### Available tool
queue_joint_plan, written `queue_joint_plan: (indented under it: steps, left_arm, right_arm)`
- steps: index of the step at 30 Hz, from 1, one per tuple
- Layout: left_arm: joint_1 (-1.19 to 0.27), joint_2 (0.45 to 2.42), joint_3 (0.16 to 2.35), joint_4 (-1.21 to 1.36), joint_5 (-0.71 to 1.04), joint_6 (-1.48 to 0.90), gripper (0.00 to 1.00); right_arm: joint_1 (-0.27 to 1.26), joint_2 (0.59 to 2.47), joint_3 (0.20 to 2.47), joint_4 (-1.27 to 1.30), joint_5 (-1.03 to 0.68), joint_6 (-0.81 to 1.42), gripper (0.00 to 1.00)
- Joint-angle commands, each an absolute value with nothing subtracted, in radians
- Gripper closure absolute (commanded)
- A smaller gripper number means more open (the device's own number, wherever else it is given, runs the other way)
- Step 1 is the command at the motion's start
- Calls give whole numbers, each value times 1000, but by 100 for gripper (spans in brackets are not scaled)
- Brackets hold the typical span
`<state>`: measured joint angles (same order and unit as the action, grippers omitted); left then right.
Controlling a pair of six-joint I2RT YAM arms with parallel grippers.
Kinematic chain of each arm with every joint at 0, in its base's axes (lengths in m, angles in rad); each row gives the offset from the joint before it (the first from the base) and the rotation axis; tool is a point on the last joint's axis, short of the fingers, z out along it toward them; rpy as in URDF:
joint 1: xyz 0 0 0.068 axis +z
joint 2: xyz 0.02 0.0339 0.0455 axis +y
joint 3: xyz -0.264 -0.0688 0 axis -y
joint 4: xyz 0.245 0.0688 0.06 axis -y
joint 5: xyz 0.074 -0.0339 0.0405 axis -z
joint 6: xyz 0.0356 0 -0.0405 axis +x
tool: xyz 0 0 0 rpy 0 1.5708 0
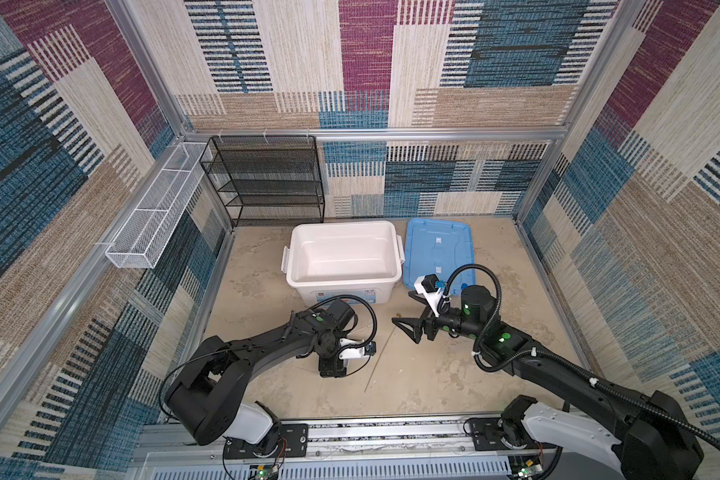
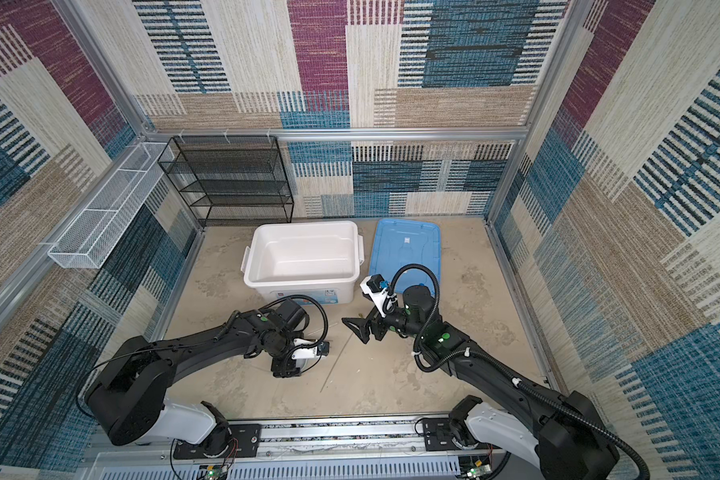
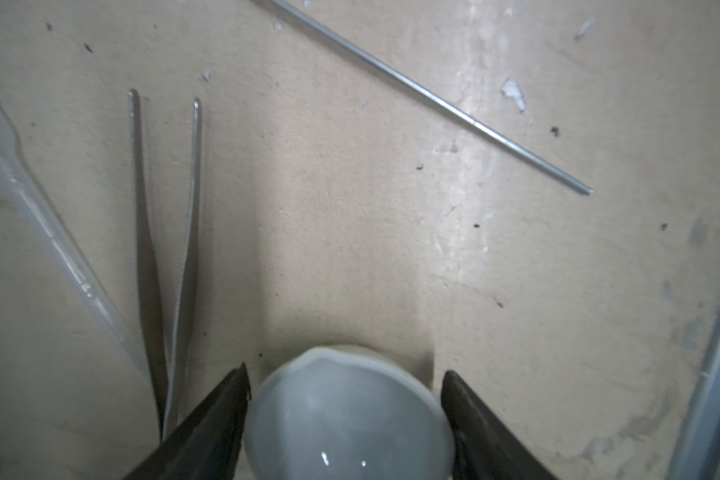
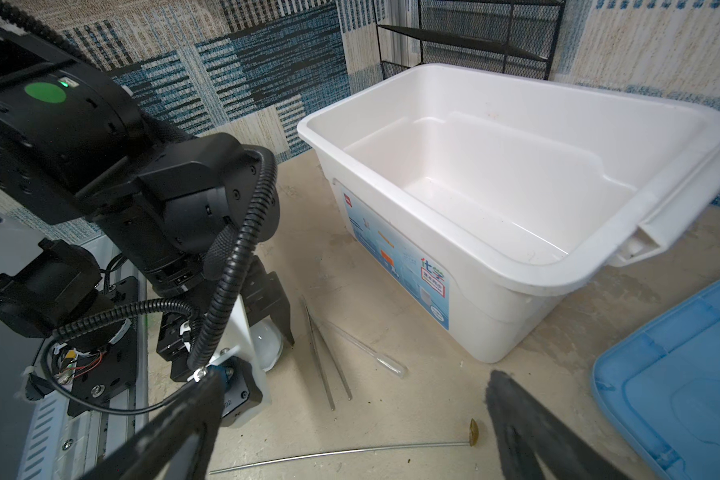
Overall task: Organize the chemistry lab equipment
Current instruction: 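Lower the left gripper around the white dish and close on it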
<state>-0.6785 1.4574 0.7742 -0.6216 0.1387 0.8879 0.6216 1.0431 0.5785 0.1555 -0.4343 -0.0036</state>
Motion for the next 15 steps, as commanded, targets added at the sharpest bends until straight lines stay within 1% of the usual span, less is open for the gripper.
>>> queue_joint_plan:
  steps: [1, 7, 11, 15]
  left_arm:
    - [-678, 1441, 780, -623, 154, 870, 29]
    - [-680, 1434, 773, -618, 167, 866, 29]
    - [-679, 1463, 776, -619, 161, 857, 25]
    - [-681, 1486, 802, -643, 178, 850, 31]
  right_arm:
    - [623, 1047, 588, 159, -419, 3, 0]
    - [624, 1046, 589, 156, -414, 0, 0]
    - [624, 1049, 593, 147, -414, 4, 0]
    - [624, 1049, 592, 150, -410, 3, 0]
